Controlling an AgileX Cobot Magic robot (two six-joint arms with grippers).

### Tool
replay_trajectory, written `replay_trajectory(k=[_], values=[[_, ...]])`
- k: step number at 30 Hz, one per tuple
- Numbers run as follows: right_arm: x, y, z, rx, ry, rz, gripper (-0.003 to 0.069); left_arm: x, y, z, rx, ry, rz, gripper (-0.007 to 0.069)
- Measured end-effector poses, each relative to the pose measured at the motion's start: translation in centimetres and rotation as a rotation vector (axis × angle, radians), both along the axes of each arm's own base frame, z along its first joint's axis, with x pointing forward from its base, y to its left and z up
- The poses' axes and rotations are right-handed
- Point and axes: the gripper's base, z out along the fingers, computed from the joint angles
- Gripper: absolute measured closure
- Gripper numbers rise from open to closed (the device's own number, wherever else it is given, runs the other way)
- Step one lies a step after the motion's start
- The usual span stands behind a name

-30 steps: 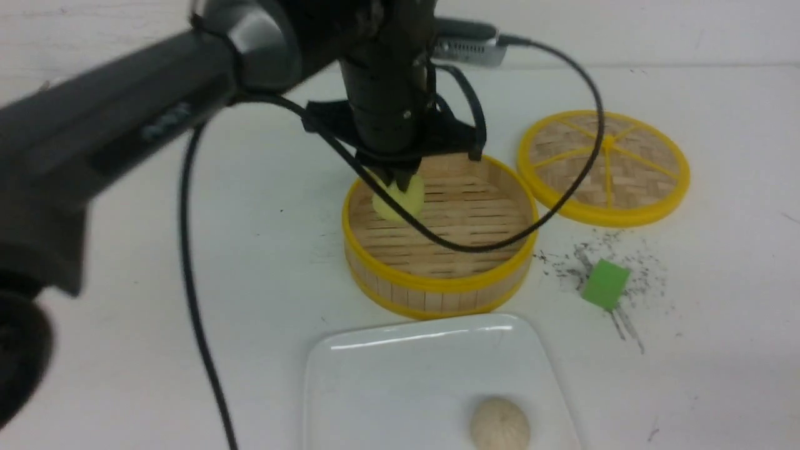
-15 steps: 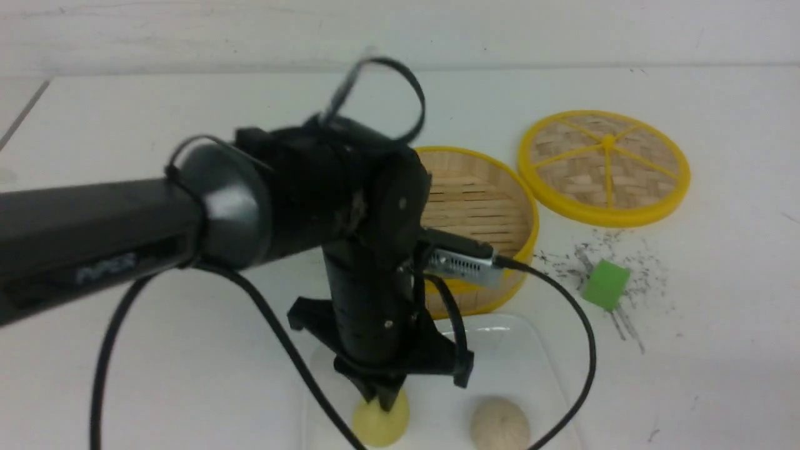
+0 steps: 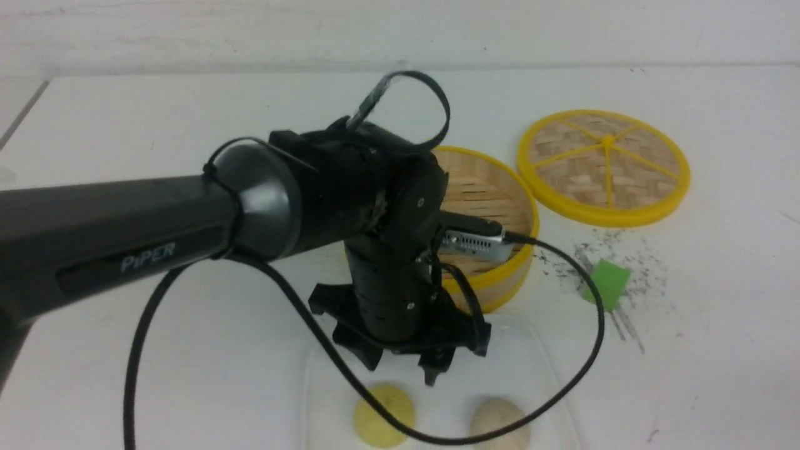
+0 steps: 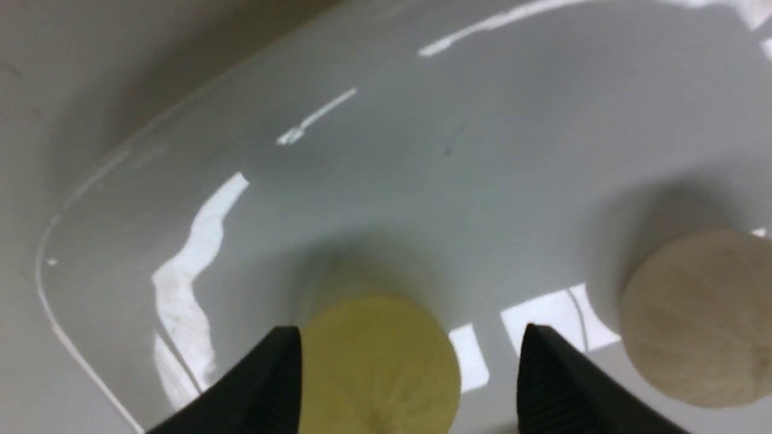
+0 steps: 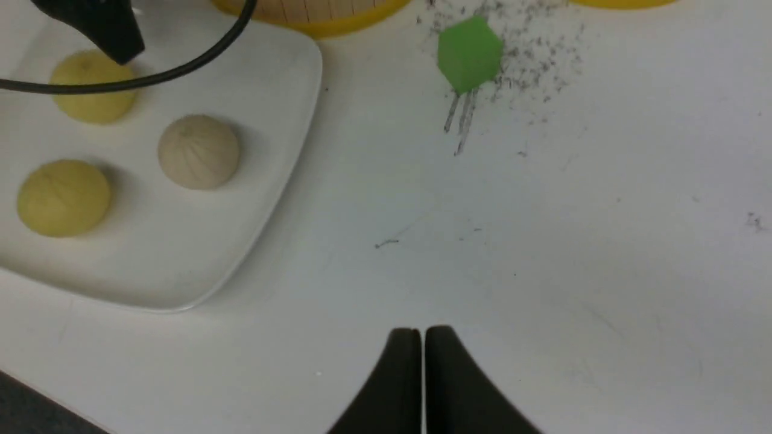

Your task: Put the steamed buns into the plate on the white tablecloth.

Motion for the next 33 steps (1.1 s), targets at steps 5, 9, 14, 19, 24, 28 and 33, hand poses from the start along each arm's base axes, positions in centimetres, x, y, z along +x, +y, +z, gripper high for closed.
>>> replay_trajectory(k=[5, 9, 14, 19, 24, 28, 33], values=[[-1.9, -1.6, -0.9, 0.179, -0.105, -0.039, 0.0629, 0.4, -0.2, 1.7, -0.026, -0.044, -0.003, 0.0146], [-1.3, -0.9, -2.7, 0.299, -0.253, -0.005, 0.0648, 0.4, -0.2, 1.8, -0.025, -0.044, -0.003, 0.0177], [0.1, 1.0, -4.6, 0.358, -0.302, 0.057, 0.0675, 0.4, -0.2, 1.8, -0.024, -0.044, -0.004, 0.0265], [0.4, 2.2, -5.4, 0.293, -0.322, 0.162, 0.0675, 0.4, -0.2, 1.7, -0.024, -0.044, -0.004, 0.0404], [0.6, 2.6, -5.4, 0.220, -0.363, 0.236, 0.0673, 0.4, -0.2, 1.7, -0.023, -0.044, -0.004, 0.0517], [0.6, 2.8, -5.5, 0.205, -0.364, 0.252, 0.0672, 0.4, -0.1, 1.7, -0.012, -0.051, -0.009, 0.0571], [0.6, 2.8, -5.5, 0.204, -0.364, 0.252, 0.0670, 0.5, 0.0, 1.7, -0.002, -0.054, -0.012, 0.0581]])
